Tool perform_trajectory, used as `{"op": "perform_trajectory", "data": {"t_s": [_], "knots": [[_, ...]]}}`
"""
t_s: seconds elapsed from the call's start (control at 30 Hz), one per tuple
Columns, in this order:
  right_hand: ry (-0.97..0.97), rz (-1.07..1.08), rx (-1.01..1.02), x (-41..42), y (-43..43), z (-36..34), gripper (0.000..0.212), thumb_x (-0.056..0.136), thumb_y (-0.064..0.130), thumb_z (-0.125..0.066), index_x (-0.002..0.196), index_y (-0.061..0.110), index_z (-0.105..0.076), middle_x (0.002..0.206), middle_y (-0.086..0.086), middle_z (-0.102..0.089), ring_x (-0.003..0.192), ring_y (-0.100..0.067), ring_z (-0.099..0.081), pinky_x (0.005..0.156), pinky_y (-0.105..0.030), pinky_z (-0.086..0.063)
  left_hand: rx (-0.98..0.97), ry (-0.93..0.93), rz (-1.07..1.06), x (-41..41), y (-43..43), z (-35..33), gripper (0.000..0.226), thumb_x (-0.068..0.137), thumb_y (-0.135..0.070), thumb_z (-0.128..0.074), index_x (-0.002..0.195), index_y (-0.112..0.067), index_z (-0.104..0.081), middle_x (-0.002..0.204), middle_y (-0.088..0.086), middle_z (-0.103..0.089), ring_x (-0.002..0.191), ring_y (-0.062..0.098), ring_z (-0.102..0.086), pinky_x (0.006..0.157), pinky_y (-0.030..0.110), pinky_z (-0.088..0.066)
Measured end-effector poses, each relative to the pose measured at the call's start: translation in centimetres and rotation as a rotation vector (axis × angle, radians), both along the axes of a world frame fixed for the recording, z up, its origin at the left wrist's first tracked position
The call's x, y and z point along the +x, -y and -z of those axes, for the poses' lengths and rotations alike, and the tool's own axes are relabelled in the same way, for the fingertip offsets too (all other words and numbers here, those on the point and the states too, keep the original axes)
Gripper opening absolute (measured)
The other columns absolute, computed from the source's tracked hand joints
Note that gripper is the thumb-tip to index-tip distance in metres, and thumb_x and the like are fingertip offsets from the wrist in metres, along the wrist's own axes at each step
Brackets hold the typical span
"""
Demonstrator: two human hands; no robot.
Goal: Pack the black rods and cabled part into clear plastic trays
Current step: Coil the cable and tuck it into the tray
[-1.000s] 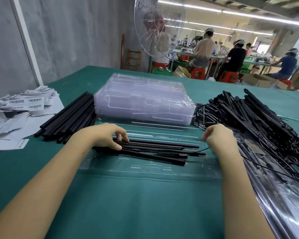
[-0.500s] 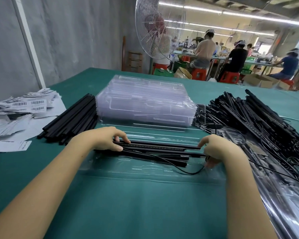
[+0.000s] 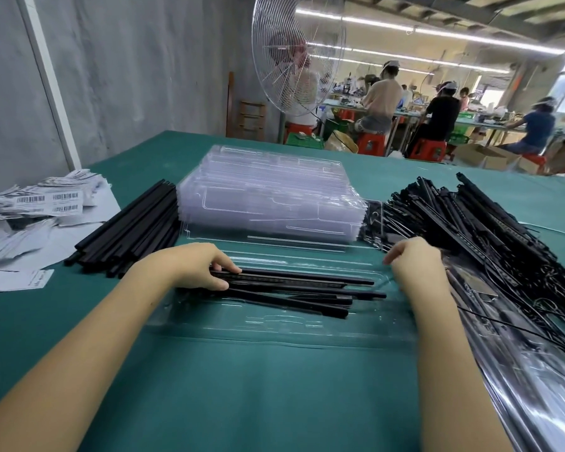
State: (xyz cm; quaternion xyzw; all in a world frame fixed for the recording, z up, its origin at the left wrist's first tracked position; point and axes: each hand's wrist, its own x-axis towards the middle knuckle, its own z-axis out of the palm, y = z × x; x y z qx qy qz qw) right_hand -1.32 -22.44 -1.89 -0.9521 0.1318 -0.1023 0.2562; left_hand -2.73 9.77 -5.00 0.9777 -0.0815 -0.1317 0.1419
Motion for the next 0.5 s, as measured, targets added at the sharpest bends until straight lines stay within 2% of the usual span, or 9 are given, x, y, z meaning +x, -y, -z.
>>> {"op": "perform_trajectory", "data": {"t_s": [0.1,0.17,0.23,0.27,0.33,0.4,0.5], "knots": [[-0.278,-0.082,-0.059,-0.1,0.0,-0.1,0.029,0.088,-0.003,-0.045,0.096,0.007,-0.071,0.104,-0.021,-0.062,0.092,-0.032,-0.063,0.082,-0.040,-0.053,0.023,-0.002,0.002,0.1,0.2,-0.1,0.037,0.088,-0.037,-0.064,0.123,-0.049,-0.056,0.111,-0.010,-0.053,0.107,0.008,-0.053,0.095,0.026,-0.041],[-0.341,-0.153,-0.076,-0.3,-0.1,-0.3,0.030,0.089,-0.005,-0.045,0.097,0.006,-0.072,0.086,-0.016,-0.060,0.075,-0.027,-0.060,0.068,-0.032,-0.051,0.037,-0.010,-0.002,0.1,0.3,-0.2,0.038,0.088,-0.037,-0.063,0.124,-0.050,-0.055,0.109,-0.011,-0.052,0.105,0.008,-0.052,0.093,0.025,-0.040],[-0.405,-0.220,-0.107,-0.7,-0.3,-0.7,0.033,0.087,-0.009,-0.045,0.098,0.005,-0.072,0.067,-0.006,-0.052,0.056,-0.018,-0.048,0.048,-0.022,-0.042,0.041,-0.021,-0.007,0.1,0.4,-0.4,0.039,0.089,-0.038,-0.063,0.124,-0.050,-0.054,0.109,-0.011,-0.051,0.105,0.009,-0.052,0.093,0.025,-0.040],[-0.440,-0.244,-0.136,-0.9,-0.3,-0.8,0.036,0.086,-0.011,-0.044,0.099,0.007,-0.072,0.064,-0.004,-0.050,0.053,-0.015,-0.044,0.041,-0.019,-0.038,0.041,-0.025,-0.008,0.0,0.4,-0.5,0.039,0.089,-0.037,-0.062,0.125,-0.049,-0.054,0.110,-0.010,-0.052,0.106,0.009,-0.053,0.093,0.025,-0.040],[-0.488,-0.276,-0.178,-1.3,-0.3,-1.2,0.045,0.084,-0.014,-0.040,0.098,0.012,-0.073,0.073,-0.002,-0.053,0.050,-0.011,-0.040,0.030,-0.013,-0.030,0.055,-0.023,-0.002,-0.1,0.5,-0.7,0.039,0.090,-0.036,-0.062,0.126,-0.047,-0.054,0.111,-0.009,-0.053,0.106,0.011,-0.053,0.090,0.024,-0.040],[-0.491,-0.302,-0.196,-1.4,-0.3,-1.3,0.048,0.084,-0.015,-0.039,0.099,0.015,-0.074,0.079,0.000,-0.054,0.050,-0.009,-0.039,0.033,-0.013,-0.032,0.084,-0.004,0.002,-0.3,0.8,-1.0,0.040,0.090,-0.035,-0.062,0.128,-0.044,-0.053,0.110,-0.008,-0.054,0.104,0.012,-0.053,0.085,0.023,-0.039],[-0.485,-0.308,-0.182,-1.5,-0.4,-1.2,0.046,0.085,-0.016,-0.042,0.100,0.013,-0.074,0.063,0.003,-0.046,0.051,-0.010,-0.041,0.043,-0.018,-0.036,0.124,0.004,-0.003,-0.6,1.4,-1.4,0.043,0.091,-0.035,-0.060,0.132,-0.043,-0.049,0.112,-0.007,-0.056,0.102,0.012,-0.051,0.086,0.023,-0.039]]}}
